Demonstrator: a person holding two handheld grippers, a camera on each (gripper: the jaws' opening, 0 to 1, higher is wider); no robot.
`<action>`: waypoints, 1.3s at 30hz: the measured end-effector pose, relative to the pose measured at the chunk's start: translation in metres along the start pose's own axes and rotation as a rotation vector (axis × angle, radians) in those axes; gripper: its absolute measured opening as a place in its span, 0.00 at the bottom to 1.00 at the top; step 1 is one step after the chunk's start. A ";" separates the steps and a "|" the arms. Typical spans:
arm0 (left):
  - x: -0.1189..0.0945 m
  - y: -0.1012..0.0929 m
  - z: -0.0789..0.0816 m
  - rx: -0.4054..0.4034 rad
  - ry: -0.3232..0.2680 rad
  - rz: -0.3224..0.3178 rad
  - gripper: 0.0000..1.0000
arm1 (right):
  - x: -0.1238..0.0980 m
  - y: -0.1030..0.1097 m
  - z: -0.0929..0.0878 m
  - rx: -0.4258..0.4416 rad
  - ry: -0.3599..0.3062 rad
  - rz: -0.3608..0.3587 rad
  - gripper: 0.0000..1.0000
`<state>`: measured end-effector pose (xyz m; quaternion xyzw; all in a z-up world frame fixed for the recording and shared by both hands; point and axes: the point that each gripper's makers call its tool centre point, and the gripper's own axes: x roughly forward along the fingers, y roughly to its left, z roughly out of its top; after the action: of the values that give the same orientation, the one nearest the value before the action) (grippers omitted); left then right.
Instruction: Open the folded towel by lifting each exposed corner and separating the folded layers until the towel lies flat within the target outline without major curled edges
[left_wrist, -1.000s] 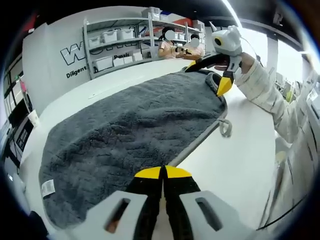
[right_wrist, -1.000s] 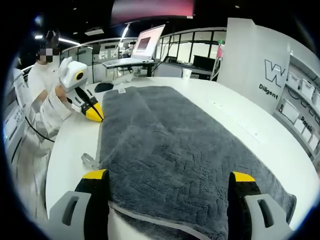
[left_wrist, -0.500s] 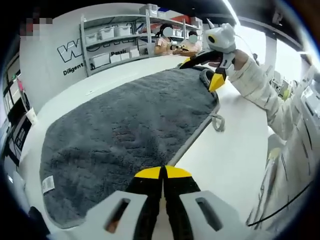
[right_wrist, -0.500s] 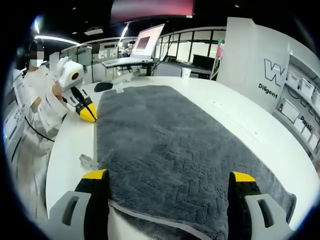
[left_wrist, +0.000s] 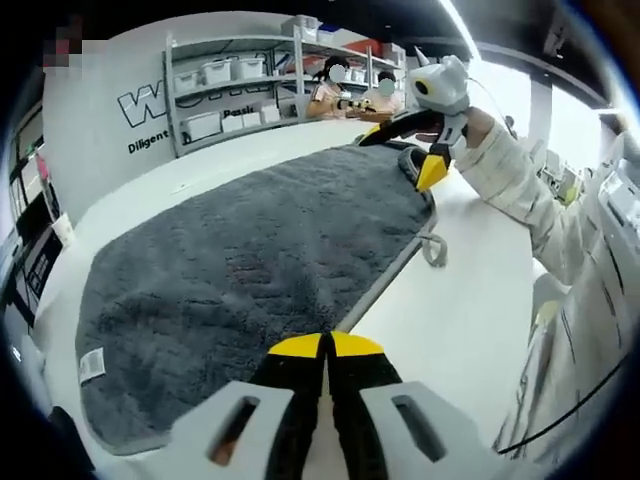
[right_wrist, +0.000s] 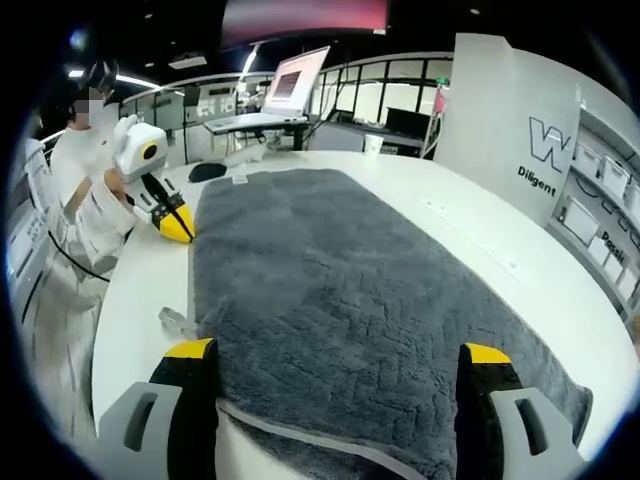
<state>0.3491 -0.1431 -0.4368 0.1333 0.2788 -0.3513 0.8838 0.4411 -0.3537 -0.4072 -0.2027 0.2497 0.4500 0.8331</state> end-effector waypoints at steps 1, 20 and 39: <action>-0.001 0.002 0.001 -0.007 -0.010 0.012 0.03 | 0.000 0.000 0.000 0.000 0.001 0.001 0.99; -0.043 0.084 -0.019 -0.143 -0.031 0.344 0.17 | 0.000 -0.001 -0.001 -0.002 0.008 0.000 0.98; -0.051 0.108 -0.041 -0.169 0.009 0.428 0.00 | 0.001 -0.001 -0.005 -0.003 0.025 0.001 0.97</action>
<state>0.3772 -0.0201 -0.4358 0.1164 0.2763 -0.1305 0.9450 0.4412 -0.3559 -0.4122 -0.2095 0.2596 0.4481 0.8294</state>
